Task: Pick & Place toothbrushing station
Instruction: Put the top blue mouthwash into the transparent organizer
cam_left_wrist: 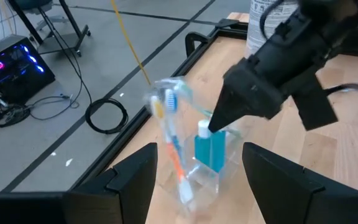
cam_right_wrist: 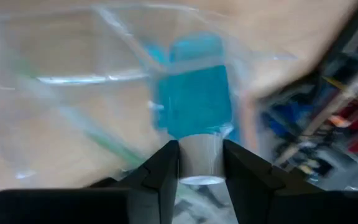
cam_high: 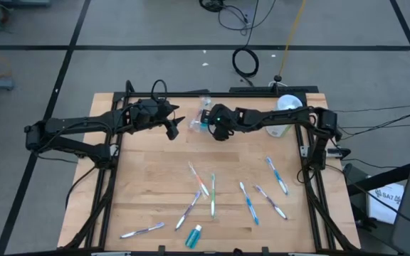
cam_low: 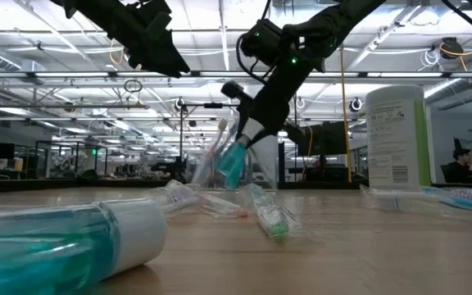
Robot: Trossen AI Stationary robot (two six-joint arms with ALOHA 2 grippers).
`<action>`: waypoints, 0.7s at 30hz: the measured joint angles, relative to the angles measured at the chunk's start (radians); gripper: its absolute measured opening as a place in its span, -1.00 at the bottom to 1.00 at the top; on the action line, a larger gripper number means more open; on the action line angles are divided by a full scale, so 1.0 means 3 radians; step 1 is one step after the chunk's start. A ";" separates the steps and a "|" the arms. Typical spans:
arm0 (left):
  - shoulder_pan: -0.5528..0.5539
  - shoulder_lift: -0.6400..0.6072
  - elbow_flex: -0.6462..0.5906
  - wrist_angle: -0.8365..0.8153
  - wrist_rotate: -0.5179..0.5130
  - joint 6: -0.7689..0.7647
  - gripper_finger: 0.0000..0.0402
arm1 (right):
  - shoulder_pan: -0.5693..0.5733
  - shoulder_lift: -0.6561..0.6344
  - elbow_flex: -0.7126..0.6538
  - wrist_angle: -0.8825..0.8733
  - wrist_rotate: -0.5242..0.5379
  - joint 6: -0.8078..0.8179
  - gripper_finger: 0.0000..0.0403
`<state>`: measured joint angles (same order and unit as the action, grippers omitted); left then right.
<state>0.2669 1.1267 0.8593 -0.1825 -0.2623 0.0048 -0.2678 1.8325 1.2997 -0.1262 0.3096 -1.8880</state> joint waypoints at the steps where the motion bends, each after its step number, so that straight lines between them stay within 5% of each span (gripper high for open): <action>1: 0.0001 0.0001 0.0000 -0.0001 0.0000 0.0000 0.21 | 0.0002 -0.0005 0.0007 0.0030 -0.0004 -0.0057 -0.40; 12: 0.0000 0.0001 0.0000 -0.0003 0.0000 -0.0001 0.21 | 0.0001 -0.0003 0.0008 0.0007 -0.0002 -0.0180 -0.12; 21: 0.0000 0.0001 0.0000 -0.0003 -0.0001 -0.0004 0.21 | 0.0001 -0.0003 0.0008 0.0031 0.0005 0.0378 -0.08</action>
<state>0.2668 1.1271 0.8593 -0.1833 -0.2626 0.0036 -0.2674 1.8317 1.3022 -0.1168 0.3111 -1.7745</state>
